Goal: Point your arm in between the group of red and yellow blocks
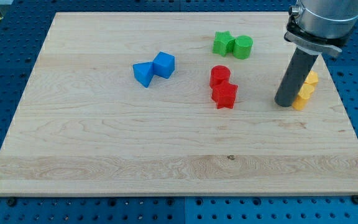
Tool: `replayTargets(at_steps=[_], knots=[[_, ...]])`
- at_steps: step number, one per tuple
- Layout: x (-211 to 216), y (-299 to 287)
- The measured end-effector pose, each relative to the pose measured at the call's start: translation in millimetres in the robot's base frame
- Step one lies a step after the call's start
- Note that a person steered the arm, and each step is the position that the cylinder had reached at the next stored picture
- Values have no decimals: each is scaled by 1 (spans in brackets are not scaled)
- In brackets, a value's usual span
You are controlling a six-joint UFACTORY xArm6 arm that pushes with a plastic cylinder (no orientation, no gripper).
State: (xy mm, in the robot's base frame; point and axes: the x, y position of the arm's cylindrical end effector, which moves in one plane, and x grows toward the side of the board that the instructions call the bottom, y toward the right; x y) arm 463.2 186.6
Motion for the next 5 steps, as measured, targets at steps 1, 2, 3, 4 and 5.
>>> replayTargets(at_steps=[1,2,3,4,5], knots=[[0,0],[0,21],[0,25],[0,20],[0,16]])
